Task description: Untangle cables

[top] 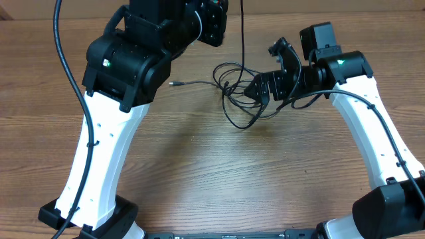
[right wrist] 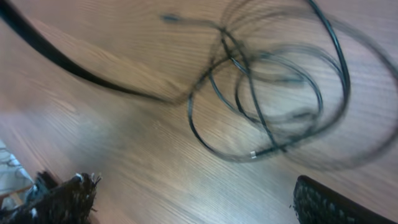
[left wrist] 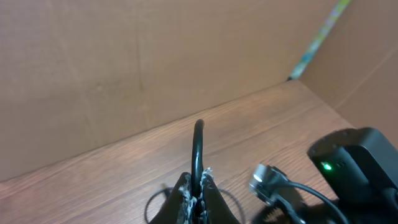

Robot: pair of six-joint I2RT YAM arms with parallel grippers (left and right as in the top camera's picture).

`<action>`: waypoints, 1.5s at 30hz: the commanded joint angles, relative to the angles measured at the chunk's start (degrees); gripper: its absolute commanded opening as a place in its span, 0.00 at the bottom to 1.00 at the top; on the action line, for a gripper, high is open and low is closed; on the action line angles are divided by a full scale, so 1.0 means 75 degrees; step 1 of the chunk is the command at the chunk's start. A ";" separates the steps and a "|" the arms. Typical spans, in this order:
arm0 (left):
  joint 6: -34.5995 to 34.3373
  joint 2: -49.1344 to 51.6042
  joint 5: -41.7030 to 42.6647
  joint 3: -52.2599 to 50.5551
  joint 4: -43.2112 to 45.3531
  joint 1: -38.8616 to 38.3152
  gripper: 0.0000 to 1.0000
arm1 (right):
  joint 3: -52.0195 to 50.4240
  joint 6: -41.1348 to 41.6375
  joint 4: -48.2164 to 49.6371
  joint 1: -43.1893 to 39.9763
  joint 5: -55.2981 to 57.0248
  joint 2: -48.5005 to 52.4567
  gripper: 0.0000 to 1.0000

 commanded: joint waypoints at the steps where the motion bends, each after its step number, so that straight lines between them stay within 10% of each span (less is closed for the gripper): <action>1: -0.0245 -0.0239 0.0525 0.0058 0.0093 -0.0050 0.04 | 0.0131 -0.0070 0.0513 0.0023 -0.0944 -0.0085 1.00; 17: -0.0560 -0.0239 0.1139 0.0058 0.0312 -0.0050 0.04 | 0.0093 0.0058 0.2279 0.0562 -0.1139 0.0312 0.97; 20: -0.0554 -0.0239 0.1043 0.0058 0.0236 -0.0044 0.04 | 0.0093 0.0134 0.2261 0.0632 -0.0734 0.0455 0.72; 25: -0.0548 -0.0236 0.0265 0.0052 -0.0082 -0.0041 0.04 | 0.0096 0.0487 0.2154 0.0597 -0.0402 0.0487 0.04; 36: -0.0551 -0.0213 -0.1233 0.0047 -0.0886 -0.0041 0.08 | 0.0414 0.1172 0.1084 0.0565 0.2602 0.0289 0.04; 45: -0.0554 0.0044 -0.1553 -0.0023 -0.1976 -0.0041 0.19 | 0.3652 0.1163 -0.0545 0.0580 0.3972 -0.0117 0.04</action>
